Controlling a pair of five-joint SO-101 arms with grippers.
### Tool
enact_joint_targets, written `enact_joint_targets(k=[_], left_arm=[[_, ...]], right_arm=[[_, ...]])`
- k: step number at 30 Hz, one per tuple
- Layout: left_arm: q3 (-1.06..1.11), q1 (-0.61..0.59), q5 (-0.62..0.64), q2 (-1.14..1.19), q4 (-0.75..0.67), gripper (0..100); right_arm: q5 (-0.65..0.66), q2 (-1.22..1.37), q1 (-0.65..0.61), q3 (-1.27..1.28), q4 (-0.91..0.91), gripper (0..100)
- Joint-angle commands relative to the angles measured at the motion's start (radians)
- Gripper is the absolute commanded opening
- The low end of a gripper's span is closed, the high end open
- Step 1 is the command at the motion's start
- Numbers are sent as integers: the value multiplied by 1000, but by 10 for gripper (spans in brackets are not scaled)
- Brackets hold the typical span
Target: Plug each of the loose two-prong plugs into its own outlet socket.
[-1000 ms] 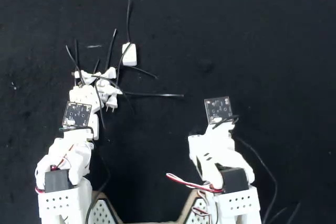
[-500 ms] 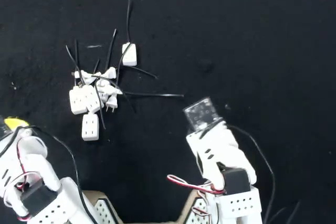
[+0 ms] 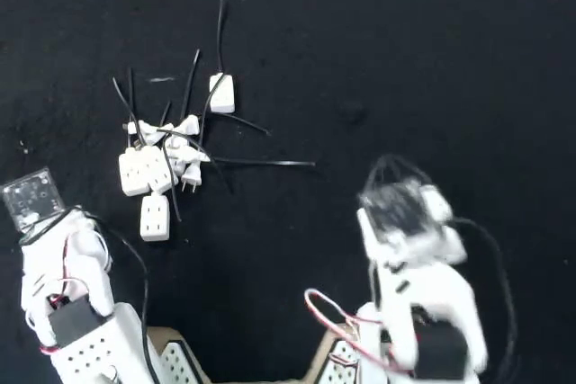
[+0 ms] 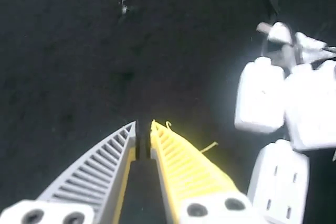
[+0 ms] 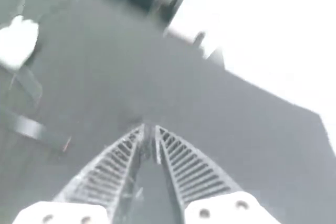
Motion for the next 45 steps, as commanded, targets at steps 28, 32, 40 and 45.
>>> enact_joint_targets(k=[28, 32, 40, 45], left_arm=[[-1380, 24, -14, 666, 345, 213], [-1452, 24, -14, 848, 420, 213], [-1313, 139, -20, 1157, 512, 213], [-1211, 240, -20, 1272, 506, 213]], right_arm=[[-279, 746, -21, -1359, 229, 13], [-310, 909, -135, -1357, 308, 94], [-334, 1141, -345, -1159, 474, 180], [-328, 1132, -358, -791, 236, 180]])
